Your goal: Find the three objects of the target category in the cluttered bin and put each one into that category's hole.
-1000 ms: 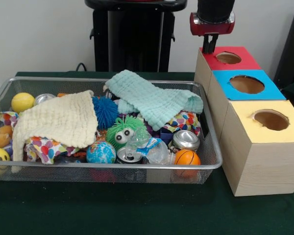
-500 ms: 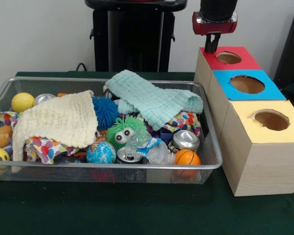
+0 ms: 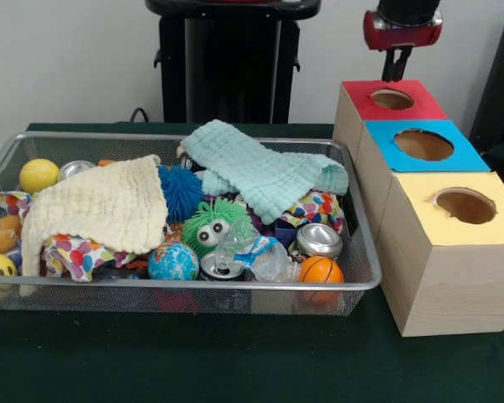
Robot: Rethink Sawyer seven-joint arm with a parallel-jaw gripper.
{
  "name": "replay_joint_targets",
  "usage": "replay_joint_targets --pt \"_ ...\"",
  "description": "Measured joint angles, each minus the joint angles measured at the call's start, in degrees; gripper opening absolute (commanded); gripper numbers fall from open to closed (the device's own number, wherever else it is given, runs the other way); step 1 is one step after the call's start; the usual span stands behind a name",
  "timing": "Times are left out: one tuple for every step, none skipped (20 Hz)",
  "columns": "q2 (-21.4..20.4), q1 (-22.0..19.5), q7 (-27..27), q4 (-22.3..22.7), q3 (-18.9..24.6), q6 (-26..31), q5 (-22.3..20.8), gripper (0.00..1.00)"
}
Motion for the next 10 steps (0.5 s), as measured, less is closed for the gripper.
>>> replay_joint_targets --pt "-0.11 1.1 0.3 0.02 -0.07 0.0 0.64 0.0" --pt "-0.17 1.54 0.41 0.02 -0.09 0.0 0.88 0.0" --pt "-0.25 2.09 0.55 0.02 -0.1 0.0 1.14 0.0" --pt "-0.41 2.75 0.67 0.02 -0.09 0.01 1.46 0.0" --pt "-0.53 3.02 0.68 0.02 -0.09 0.01 1.59 0.0" --pt "-0.73 3.14 0.68 0.03 -0.08 0.01 1.65 0.0" --pt "-0.91 3.0 0.68 0.02 -0.11 0.01 1.64 0.0" --pt "-1.1 2.72 0.68 0.02 -0.16 0.01 1.64 0.0" --pt "-1.25 2.42 0.68 0.02 -0.22 0.01 1.64 0.0" --pt "-1.42 1.84 0.68 0.02 -0.34 0.01 1.64 0.0"
